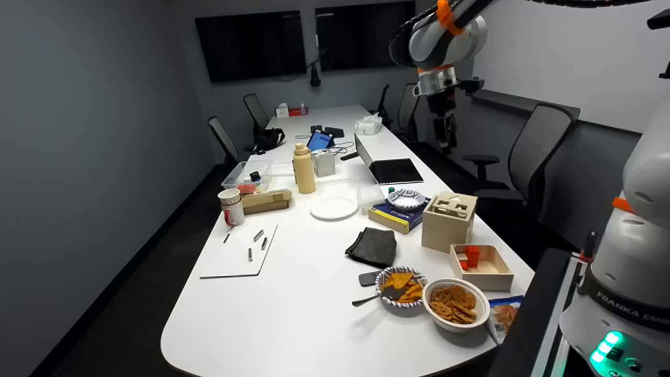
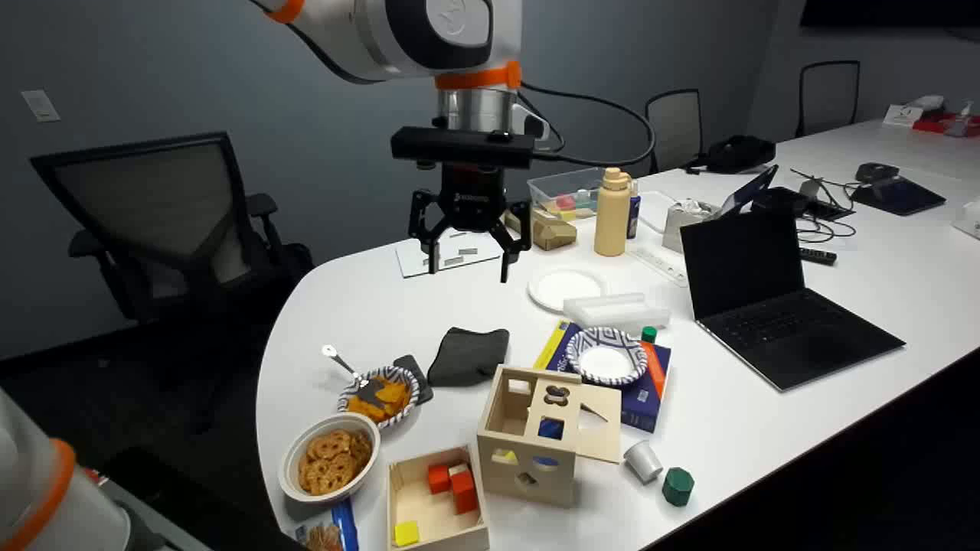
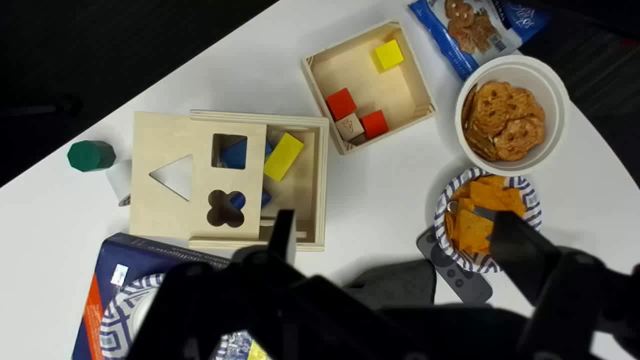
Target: Close the box
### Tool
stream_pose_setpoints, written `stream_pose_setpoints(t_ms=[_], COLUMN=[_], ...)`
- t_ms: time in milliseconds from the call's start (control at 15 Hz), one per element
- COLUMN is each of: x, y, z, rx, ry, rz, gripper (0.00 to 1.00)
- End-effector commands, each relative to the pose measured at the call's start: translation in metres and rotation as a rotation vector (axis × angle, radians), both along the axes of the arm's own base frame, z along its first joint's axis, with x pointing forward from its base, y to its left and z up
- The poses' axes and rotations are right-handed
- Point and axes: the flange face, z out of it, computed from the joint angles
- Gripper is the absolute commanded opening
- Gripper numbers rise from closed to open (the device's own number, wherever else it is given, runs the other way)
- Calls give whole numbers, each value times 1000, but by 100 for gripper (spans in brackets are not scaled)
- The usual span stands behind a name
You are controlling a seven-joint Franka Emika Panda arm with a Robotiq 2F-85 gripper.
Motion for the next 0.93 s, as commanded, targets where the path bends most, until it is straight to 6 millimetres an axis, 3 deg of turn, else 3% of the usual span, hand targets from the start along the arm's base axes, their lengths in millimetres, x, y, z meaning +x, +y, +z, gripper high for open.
stream_pose_setpoints(t_ms=[0,200,467,867], x=[0,5,21,22], y=[0,-3,-26,-66], z=[0,-3,-29,-71], rx=[0,19,96,103], ry=[0,-3,-65,-188], rz=[0,-22,-265,-568], gripper=[100,100,100,100])
